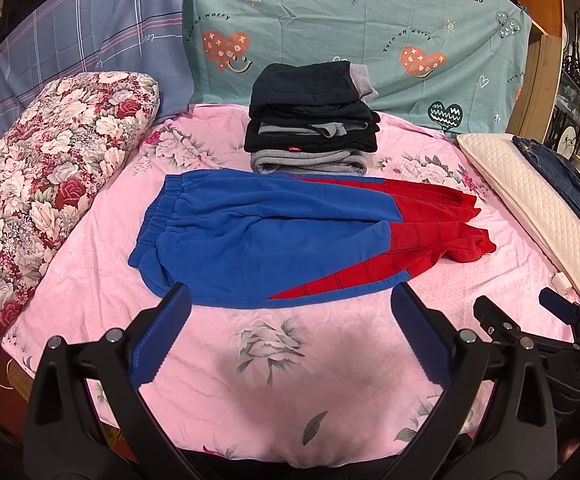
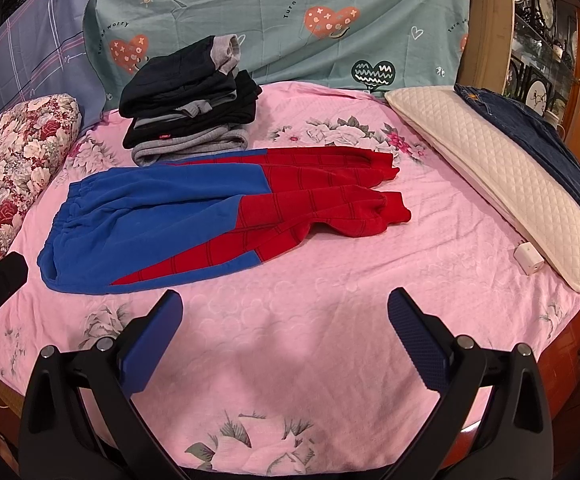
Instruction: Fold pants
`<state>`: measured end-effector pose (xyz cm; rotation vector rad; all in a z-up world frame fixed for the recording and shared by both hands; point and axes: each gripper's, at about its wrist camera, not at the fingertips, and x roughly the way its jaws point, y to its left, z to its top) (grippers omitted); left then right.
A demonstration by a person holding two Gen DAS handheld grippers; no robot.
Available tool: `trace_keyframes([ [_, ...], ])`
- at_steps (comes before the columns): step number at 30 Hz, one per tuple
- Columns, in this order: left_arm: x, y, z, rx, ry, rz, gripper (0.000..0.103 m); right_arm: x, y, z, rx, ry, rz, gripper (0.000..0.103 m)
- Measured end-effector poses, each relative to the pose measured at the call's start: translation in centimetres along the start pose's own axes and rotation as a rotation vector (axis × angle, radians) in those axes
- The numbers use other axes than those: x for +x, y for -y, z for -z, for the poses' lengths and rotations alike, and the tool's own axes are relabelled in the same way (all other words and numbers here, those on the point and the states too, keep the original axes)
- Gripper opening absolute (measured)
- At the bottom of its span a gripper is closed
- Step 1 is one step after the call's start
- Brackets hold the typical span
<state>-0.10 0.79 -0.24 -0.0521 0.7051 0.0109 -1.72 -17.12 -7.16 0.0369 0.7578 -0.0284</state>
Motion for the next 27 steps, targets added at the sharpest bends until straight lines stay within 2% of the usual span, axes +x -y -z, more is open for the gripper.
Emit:
trace_keyframes([
  [20, 0.2, -0.2, 0.3, 0.001, -0.008, 0.0, 0.101, 0.3, 0.3, 0.2, 0.0, -0.005, -0.002, 0.102],
  [23, 1.5, -1.2, 0.9, -0.011, -0.064, 0.03, 0.101, 0.4, 0.5, 0.1, 0.002, -0.009, -0.002, 0.102],
  [27, 6.6, -4.2, 2.4, -0.14, -0.259, 0.108, 0.101, 1.4, 0.9, 0.2, 0.016, -0.038, 0.003, 0.102],
])
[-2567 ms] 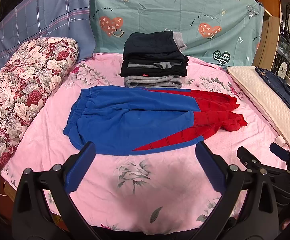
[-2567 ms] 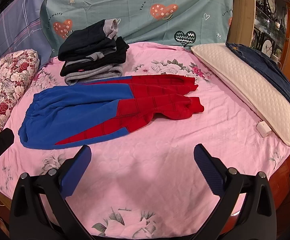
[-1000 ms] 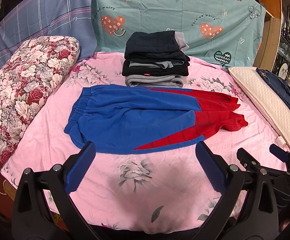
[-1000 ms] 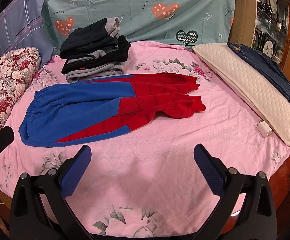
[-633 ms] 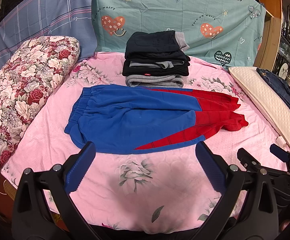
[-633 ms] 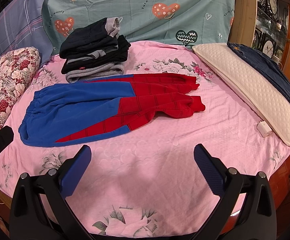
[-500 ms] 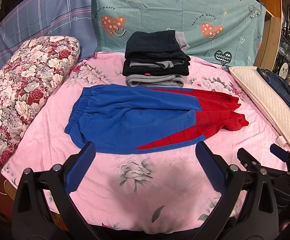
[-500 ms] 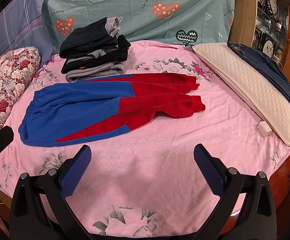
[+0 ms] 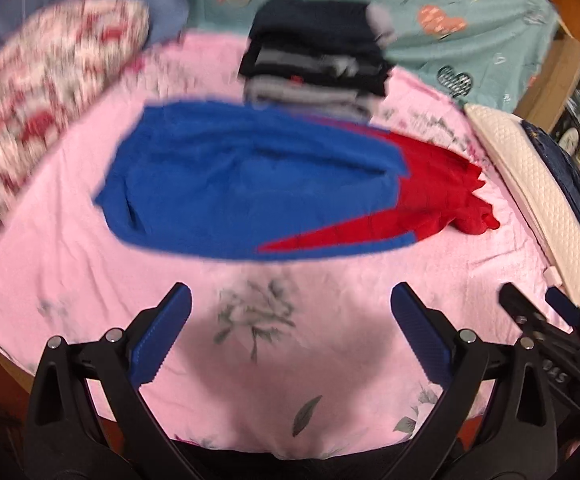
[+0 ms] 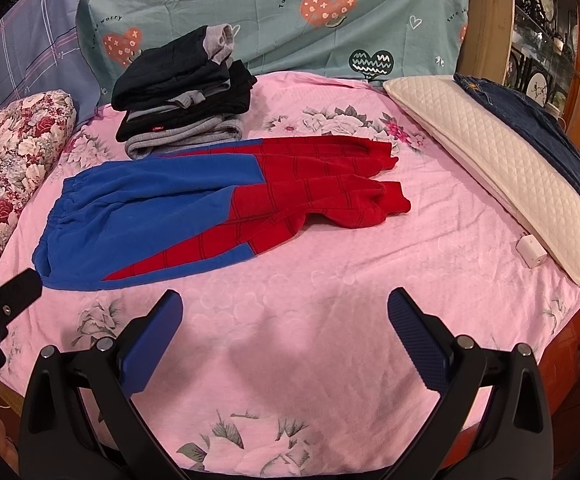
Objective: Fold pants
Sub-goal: 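Grasp the blue waistband with the left tool while the right tool grasps the red leg cuffs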
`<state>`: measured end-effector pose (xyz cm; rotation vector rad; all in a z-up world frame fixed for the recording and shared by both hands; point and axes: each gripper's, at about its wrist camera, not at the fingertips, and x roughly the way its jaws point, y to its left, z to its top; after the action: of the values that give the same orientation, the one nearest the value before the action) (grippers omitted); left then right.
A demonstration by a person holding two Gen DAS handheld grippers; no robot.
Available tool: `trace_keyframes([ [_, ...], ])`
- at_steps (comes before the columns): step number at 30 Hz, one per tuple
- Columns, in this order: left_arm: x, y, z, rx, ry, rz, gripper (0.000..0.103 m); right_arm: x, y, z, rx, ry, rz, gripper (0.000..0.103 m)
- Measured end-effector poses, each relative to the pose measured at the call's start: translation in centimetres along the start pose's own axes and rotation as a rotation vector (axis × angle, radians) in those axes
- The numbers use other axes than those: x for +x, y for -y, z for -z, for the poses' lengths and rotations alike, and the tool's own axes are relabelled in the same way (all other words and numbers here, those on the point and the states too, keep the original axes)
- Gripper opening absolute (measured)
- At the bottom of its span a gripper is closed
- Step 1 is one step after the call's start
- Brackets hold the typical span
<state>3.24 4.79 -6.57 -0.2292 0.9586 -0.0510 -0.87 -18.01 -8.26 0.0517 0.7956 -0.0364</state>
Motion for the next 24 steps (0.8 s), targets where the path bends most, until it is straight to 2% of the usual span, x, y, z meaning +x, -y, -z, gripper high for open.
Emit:
trace_keyframes([
  [2, 2.6, -3.5, -0.4, -0.113, -0.076, 0.017, 0.101, 0.7, 0.5, 0.1, 0.009, -0.02, 0.007, 0.102],
  [5, 5.2, -9.1, -1.9, -0.278, -0.101, 0.01, 0.101, 1.5, 1.2, 0.4, 0.024, -0.051, 0.013, 0.102],
  [8, 7.5, -14.9, -3.4, -0.426, -0.145, 0.042, 0.1, 2.1, 1.6, 0.5, 0.037, -0.075, 0.013, 0.102],
  [10, 8.6, -17.3, -4.0, -0.493, -0.173, 0.065, 0.099, 2.3, 1.8, 0.5, 0.04, -0.079, 0.012, 0.102],
  [12, 8.9, -18.9, -4.6, -0.53, -0.176, 0.112, 0.099, 2.5, 2.0, 0.5, 0.041, -0.078, 0.015, 0.102],
  [17, 9.4, -20.6, -5.4, -0.564, -0.177, 0.139, 0.096, 3.4, 2.8, 0.6, 0.063, -0.101, 0.025, 0.102],
  [18, 9.5, -20.9, -5.6, -0.558, -0.169, 0.118, 0.082, 3.5, 2.9, 0.6, 0.068, -0.105, 0.027, 0.102],
  [19, 9.8, -20.9, -6.2, -0.553, -0.173, 0.107, 0.058, 3.7, 3.1, 0.6, 0.072, -0.108, 0.03, 0.102],
  [20, 10.1, -21.0, -6.4, -0.54, -0.181, 0.087, 0.047, 3.8, 3.3, 0.5, 0.075, -0.111, 0.035, 0.102],
  [21, 10.3, -21.4, -6.5, -0.541, -0.191, 0.098, 0.019, 4.0, 3.5, 0.5, 0.077, -0.113, 0.041, 0.102],
  [22, 10.8, -21.3, -6.6, -0.549, -0.198, 0.129, 0.007, 4.1, 3.7, 0.4, 0.079, -0.114, 0.048, 0.102],
  [24, 11.2, -22.6, -6.0, -0.61, -0.182, 0.198, 0.007, 4.3, 4.3, 0.2, 0.085, -0.111, 0.067, 0.102],
])
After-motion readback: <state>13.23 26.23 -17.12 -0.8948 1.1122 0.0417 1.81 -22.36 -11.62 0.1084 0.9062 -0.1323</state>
